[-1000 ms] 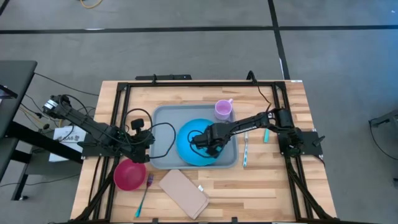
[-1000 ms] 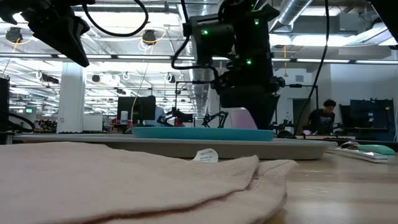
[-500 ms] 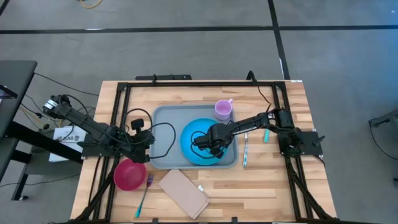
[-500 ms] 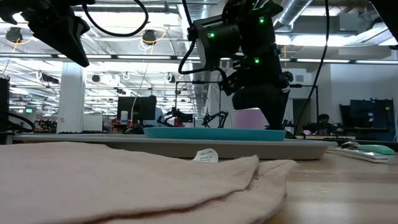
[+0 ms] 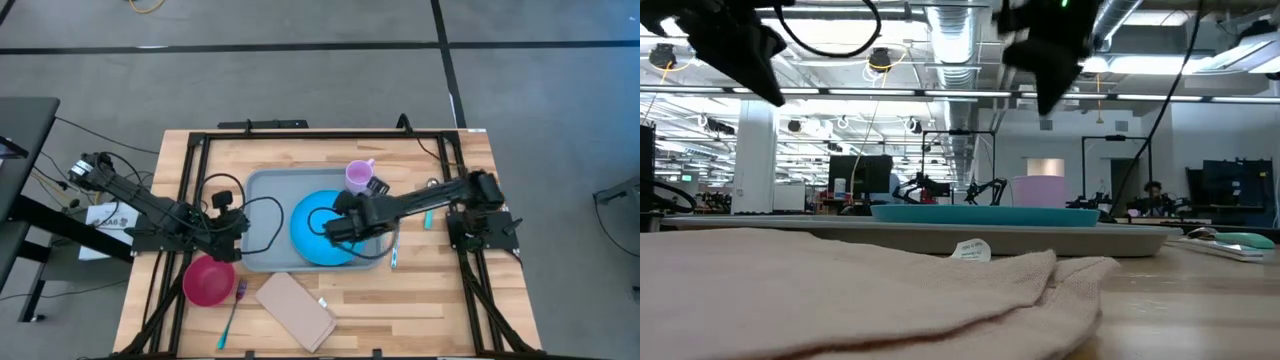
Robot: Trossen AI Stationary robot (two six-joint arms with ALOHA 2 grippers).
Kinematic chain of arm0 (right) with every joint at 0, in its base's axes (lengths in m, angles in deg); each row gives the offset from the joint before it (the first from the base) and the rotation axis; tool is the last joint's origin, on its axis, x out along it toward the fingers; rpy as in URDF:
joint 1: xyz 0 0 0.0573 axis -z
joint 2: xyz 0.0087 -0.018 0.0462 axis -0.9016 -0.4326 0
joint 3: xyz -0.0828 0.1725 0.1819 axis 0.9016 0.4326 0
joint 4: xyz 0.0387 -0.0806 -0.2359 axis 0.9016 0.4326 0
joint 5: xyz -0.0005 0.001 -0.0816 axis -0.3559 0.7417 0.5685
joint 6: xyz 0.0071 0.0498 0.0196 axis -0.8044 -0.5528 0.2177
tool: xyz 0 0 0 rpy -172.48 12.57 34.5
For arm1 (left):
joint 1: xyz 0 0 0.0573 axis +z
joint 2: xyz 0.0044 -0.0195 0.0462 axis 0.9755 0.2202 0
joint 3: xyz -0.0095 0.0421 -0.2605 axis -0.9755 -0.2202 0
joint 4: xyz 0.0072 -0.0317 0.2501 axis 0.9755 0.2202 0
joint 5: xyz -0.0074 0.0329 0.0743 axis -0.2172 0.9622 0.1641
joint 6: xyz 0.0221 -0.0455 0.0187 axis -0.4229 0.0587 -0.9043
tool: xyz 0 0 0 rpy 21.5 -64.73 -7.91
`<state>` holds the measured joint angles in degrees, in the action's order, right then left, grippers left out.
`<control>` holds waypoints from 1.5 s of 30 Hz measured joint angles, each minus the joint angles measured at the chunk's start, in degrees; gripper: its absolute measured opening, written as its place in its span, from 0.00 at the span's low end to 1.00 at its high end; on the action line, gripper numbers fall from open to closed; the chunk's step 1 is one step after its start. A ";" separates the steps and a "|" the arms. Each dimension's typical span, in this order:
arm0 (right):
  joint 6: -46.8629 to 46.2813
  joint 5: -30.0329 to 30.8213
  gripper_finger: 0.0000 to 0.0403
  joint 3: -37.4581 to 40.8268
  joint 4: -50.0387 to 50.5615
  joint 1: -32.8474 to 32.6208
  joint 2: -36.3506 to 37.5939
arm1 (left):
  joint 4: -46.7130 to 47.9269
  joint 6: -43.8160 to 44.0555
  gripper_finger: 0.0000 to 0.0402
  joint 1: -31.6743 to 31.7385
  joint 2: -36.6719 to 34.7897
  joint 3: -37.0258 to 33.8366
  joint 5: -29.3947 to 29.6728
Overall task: Set up tray
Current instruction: Adjust the blue plate to the bottom right side of the tray, then put the pink bowl on the blue plate
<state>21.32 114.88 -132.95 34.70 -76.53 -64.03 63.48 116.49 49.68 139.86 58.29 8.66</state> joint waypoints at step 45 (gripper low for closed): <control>-7.98 9.06 0.00 15.55 5.69 -14.10 10.20 | 13.08 -7.77 0.37 -7.39 20.38 0.06 -27.49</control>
<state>13.35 123.94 -117.40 40.39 -90.63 -53.83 76.56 108.72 42.30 160.24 58.35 -18.82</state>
